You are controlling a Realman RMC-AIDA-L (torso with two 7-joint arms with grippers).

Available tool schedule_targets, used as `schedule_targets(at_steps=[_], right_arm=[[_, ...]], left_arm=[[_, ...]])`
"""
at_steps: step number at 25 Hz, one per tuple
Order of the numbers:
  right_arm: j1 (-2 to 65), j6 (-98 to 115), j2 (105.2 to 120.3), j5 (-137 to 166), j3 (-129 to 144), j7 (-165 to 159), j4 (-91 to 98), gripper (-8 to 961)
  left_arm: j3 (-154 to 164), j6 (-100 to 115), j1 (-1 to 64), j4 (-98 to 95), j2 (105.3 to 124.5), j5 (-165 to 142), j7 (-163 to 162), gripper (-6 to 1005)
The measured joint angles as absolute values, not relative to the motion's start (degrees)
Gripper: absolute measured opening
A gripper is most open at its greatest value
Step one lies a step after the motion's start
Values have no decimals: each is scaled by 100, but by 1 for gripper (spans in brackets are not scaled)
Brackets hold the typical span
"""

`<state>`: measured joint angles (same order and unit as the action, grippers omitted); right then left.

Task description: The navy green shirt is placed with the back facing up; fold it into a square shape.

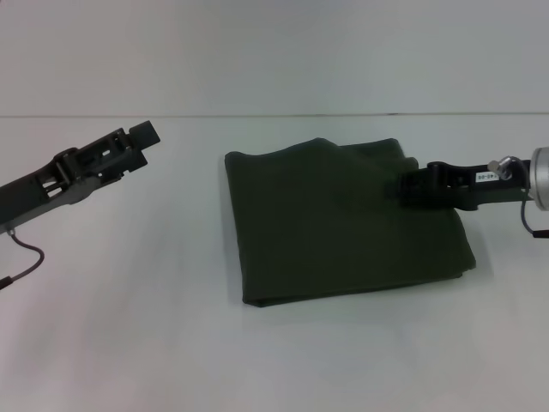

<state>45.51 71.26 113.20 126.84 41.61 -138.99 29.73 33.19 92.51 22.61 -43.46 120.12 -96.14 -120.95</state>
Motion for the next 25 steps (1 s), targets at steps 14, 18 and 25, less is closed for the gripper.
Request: schedule_targets(at_steps=[14, 18, 25], right_arm=[[4999, 7190, 11202, 13910, 4512, -14938, 3043, 445], [4964, 7492, 11190, 14317, 4568, -15152, 3274, 447], [4478, 7966, 11131, 14413, 4531, -15406, 4119, 450]], left_arm=[[3313, 9322, 2331, -4280, 12073, -9552, -12133, 941], [3313, 9351, 2283, -4280, 12076, -9448, -12127, 938], [3313, 9413, 2278, -4280, 12076, -9421, -12106, 933]])
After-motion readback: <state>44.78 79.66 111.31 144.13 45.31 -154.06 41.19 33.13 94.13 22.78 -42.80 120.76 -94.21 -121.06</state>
